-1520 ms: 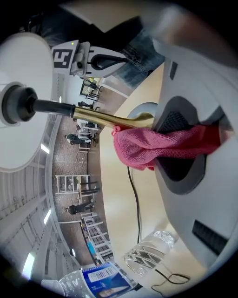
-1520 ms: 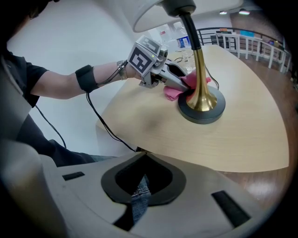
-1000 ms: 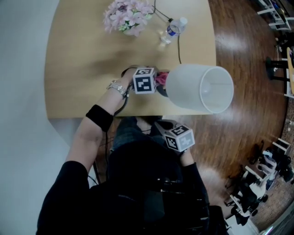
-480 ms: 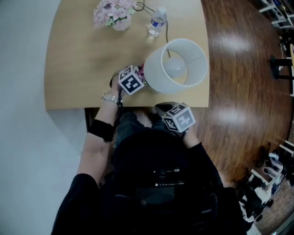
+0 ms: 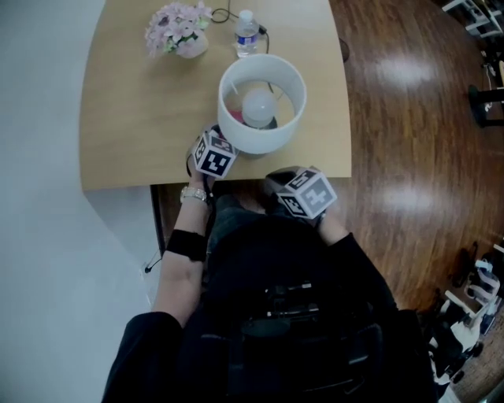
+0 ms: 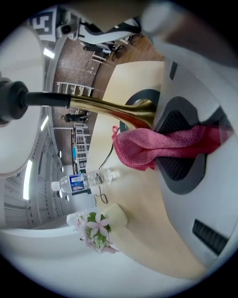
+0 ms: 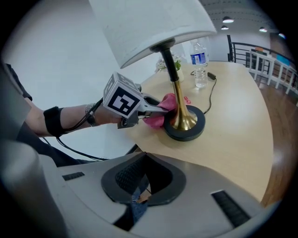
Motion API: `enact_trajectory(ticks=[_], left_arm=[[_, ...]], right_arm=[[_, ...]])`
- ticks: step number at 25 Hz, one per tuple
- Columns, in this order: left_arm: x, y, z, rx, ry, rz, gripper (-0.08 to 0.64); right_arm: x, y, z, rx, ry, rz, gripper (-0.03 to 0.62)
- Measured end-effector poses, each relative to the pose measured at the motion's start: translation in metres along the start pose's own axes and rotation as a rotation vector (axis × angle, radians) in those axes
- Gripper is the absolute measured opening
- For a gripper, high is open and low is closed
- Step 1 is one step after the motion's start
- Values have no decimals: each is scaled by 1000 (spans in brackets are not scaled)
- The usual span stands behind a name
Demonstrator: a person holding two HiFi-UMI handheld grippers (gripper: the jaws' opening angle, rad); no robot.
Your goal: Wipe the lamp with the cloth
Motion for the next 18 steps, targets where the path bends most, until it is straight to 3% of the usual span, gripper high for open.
enact_trajectory(ticks=[5,11,18], left_arm=[[8,-6,3,76,-28,-126,106],[17,-23,12,178,15,-202,105],[22,-50,13,258,32,-234,104]], right_arm=[[16,-15,12,6,-13,8,5],[32,-28,26,-8,-31,4,5],[44,-44,43,-6,-36,12,5]])
Point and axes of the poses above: the fingertips, and each gripper's own axes: x backward along the fingers, y to its left, z out of its underside, the point moved 1 cm from there along x, backward along the fingers, and after that the axes turned 6 degrees about -x, right-handed, at the moved point
